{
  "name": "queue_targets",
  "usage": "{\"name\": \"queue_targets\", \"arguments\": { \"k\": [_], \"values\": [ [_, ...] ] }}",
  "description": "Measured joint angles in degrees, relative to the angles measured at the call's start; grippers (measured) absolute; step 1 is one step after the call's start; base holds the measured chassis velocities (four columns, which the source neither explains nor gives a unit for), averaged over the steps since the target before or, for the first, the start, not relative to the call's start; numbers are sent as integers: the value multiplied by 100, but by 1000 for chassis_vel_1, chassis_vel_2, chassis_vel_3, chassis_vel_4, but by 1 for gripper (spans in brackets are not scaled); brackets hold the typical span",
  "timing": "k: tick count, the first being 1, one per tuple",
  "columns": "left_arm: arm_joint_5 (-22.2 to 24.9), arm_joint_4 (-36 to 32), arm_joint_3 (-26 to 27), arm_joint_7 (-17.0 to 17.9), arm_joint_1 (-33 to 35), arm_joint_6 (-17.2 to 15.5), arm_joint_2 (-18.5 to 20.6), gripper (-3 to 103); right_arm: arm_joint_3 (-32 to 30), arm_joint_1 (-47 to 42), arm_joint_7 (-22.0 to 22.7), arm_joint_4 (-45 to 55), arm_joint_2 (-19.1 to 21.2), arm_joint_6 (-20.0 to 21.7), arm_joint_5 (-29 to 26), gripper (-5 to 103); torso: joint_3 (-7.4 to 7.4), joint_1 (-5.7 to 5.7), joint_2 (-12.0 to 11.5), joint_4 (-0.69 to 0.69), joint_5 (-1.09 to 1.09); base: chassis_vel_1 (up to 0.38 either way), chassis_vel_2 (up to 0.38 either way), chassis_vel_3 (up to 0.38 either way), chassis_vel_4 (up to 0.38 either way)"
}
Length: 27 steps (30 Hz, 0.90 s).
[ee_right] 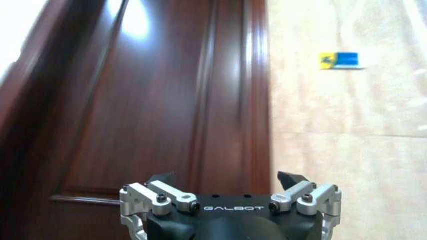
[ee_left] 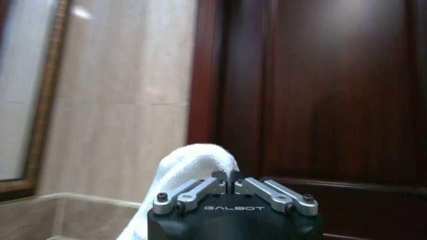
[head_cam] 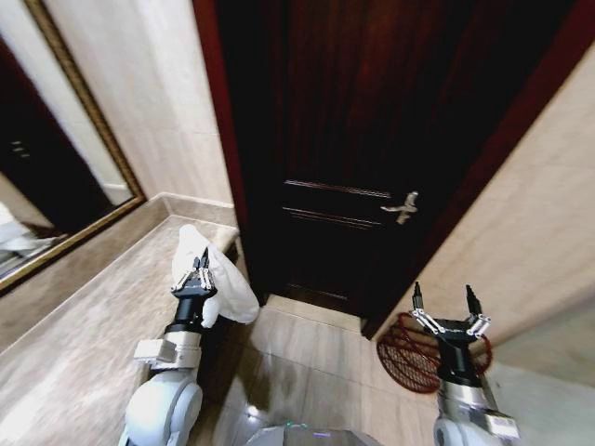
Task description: Discard the used towel into the hamper.
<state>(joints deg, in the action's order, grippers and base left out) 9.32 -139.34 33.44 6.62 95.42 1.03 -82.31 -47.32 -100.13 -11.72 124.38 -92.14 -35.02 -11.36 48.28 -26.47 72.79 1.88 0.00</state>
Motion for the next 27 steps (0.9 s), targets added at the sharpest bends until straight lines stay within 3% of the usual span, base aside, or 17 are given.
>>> {"name": "queue_targets", "arguments": {
  "k": [27],
  "values": [
    [59, -2, 49, -142, -80, -27, 82, 2, -19, -3, 85, 14, 0, -48, -30, 100, -26, 26, -51, 2, 1, -125, -124, -129, -129]
  ]
}}
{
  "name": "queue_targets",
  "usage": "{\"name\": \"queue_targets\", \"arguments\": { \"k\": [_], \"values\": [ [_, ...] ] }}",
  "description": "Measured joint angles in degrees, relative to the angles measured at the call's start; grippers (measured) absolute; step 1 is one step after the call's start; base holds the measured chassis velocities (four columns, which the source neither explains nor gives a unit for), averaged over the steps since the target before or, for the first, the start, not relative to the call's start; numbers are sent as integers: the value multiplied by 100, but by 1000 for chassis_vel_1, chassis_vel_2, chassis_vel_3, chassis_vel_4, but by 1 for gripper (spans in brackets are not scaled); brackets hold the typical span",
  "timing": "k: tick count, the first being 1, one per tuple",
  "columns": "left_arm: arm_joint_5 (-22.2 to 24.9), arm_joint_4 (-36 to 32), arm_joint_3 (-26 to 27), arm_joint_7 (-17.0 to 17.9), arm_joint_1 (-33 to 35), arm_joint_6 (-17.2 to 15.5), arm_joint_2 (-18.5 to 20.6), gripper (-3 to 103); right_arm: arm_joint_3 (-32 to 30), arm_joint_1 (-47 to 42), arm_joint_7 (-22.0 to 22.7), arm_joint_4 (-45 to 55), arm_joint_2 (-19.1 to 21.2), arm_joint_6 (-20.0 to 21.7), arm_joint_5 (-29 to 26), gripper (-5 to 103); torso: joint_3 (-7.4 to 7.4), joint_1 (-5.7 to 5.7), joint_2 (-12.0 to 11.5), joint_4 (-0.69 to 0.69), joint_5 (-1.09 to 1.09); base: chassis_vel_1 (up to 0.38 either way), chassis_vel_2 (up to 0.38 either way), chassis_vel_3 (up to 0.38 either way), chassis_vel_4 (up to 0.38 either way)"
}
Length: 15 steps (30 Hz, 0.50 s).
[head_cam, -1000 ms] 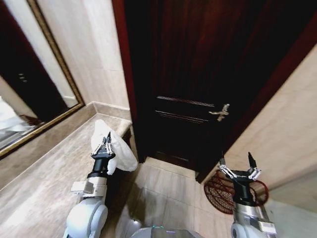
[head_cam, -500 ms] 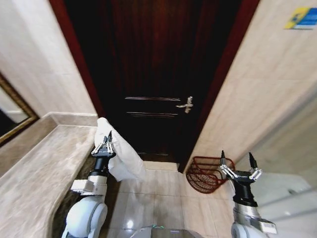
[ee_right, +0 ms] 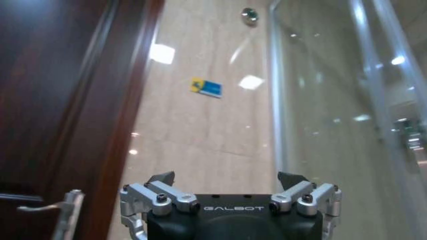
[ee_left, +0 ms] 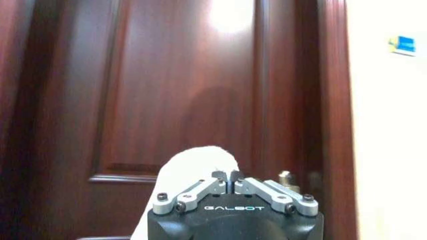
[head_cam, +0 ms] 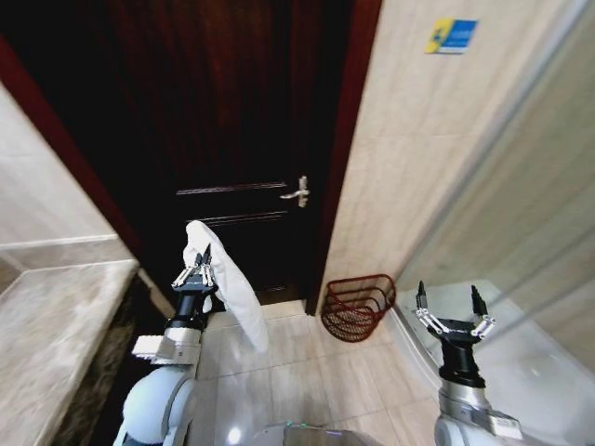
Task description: Discard the used towel into the hamper.
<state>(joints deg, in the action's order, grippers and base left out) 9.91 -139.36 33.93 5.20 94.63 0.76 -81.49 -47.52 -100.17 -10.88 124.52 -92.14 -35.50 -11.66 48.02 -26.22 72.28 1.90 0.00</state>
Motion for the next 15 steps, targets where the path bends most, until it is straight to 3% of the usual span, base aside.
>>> {"name": "queue_targets", "arguments": {
  "k": [7, 15],
  "values": [
    [2, -2, -1, 0, 0, -3, 1, 2, -1, 0, 0, 0, 0, -1, -3, 100, 2, -3, 4, -2, -1, -129, -129, -130, -129],
    [2, -4, -1, 0, 2, -3, 0, 2, 0, 0, 1, 3, 0, -1, -4, 100, 3, -4, 7, 1, 0, -32, -41, -26, -31]
  ]
}}
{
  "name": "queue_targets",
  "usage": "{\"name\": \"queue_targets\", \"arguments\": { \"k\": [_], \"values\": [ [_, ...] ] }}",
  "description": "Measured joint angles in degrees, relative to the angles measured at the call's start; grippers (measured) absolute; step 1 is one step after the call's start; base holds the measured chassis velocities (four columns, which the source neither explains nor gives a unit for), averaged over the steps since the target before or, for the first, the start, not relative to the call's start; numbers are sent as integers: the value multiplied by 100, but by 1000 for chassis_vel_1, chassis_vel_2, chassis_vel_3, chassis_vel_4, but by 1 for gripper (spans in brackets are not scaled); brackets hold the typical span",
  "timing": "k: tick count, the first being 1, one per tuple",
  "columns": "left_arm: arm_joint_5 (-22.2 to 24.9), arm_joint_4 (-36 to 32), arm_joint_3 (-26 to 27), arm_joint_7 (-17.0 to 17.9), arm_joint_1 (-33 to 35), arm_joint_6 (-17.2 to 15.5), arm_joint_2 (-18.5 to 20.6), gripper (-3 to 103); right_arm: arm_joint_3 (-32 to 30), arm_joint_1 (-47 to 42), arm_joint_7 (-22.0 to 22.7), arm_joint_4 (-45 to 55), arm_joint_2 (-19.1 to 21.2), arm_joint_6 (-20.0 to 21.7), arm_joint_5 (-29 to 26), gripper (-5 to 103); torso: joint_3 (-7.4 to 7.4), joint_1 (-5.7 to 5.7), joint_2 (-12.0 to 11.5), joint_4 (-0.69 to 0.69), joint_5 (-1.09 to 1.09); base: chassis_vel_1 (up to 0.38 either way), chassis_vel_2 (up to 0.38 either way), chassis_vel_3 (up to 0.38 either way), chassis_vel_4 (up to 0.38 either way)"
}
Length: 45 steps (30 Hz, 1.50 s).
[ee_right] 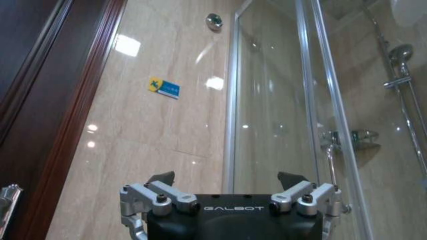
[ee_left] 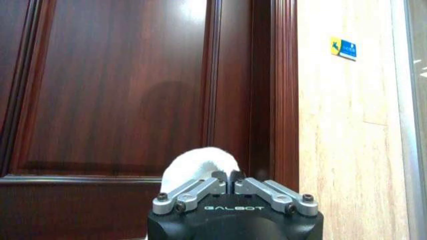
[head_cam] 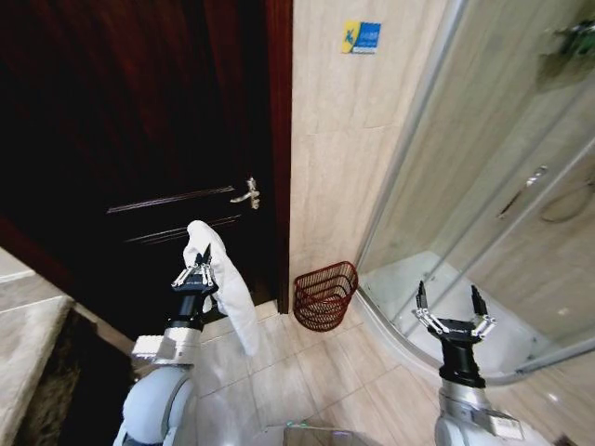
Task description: Discard the used towel into the hamper.
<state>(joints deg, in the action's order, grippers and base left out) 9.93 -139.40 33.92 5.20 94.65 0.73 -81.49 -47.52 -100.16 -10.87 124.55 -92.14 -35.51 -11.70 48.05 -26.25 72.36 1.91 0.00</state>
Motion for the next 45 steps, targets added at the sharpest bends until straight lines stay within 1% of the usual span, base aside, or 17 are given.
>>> {"name": "queue_targets", "arguments": {
  "k": [12, 45],
  "values": [
    [0, -2, 0, 2, 0, 0, 0, 2, 1, 0, 0, 1, 0, 0, 0, 100, 2, -2, 2, -2, 0, 0, 0, 0, 0],
    [0, -2, 0, 5, 0, 0, 0, 2, 1, 0, -1, 1, 0, 1, 0, 100, 3, -3, 5, -1, 0, 0, 0, 0, 0]
  ]
}}
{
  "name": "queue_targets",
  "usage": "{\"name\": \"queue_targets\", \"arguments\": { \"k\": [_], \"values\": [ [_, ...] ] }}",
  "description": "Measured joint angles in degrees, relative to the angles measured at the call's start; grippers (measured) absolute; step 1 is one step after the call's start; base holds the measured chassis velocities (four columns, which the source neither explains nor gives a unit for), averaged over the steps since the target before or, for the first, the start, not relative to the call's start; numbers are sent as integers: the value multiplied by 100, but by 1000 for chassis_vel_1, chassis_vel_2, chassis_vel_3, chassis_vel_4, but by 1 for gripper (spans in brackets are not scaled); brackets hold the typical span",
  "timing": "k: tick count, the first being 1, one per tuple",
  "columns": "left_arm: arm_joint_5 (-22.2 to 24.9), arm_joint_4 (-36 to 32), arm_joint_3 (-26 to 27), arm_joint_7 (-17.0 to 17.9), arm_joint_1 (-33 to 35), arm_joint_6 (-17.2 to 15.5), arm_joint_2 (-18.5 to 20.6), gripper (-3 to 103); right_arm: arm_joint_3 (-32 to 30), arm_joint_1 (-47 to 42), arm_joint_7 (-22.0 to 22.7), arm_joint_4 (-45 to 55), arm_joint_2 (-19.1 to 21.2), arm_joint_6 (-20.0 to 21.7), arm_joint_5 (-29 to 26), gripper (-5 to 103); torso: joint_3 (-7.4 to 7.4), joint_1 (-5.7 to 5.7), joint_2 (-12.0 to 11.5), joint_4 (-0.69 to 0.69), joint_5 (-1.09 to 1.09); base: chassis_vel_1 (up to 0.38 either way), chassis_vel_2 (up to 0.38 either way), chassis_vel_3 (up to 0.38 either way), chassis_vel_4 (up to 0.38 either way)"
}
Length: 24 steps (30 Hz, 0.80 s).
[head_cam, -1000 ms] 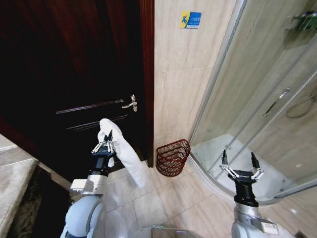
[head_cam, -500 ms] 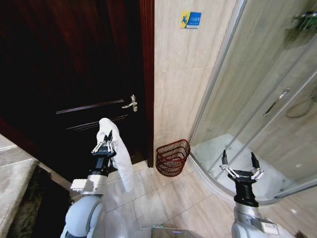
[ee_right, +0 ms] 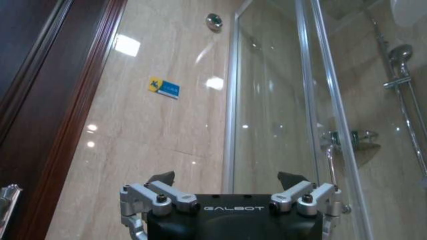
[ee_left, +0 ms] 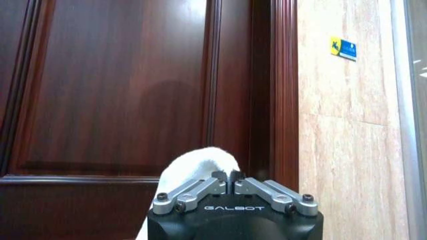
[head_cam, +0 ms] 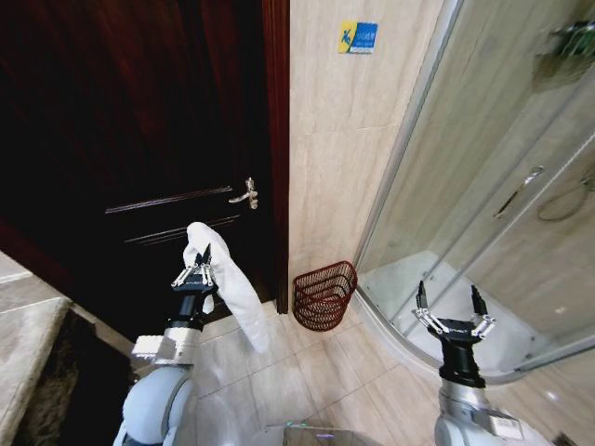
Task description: Discard the used towel into the hamper.
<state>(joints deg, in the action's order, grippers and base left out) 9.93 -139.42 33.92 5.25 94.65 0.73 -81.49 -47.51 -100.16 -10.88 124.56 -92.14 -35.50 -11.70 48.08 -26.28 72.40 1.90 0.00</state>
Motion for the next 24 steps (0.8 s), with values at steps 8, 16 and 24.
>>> {"name": "queue_targets", "arguments": {
  "k": [8, 16, 24],
  "values": [
    [0, 0, 0, 1, 0, 0, 0, 2, 0, 0, 0, 0, 0, 0, 0, 100, 0, 0, 0, 0, 0, -5, -5, -4, -9],
    [0, -1, 0, 1, -1, 0, 0, 2, 0, 0, 0, 0, 0, 0, 0, 100, 0, 0, 0, -2, 0, -58, -60, -49, -71],
    [0, 0, 0, 0, 0, 0, 0, 2, 0, -1, 0, 0, 0, 0, 0, 100, 0, 0, 0, 0, 0, -3, -7, -5, -3]
  ]
}}
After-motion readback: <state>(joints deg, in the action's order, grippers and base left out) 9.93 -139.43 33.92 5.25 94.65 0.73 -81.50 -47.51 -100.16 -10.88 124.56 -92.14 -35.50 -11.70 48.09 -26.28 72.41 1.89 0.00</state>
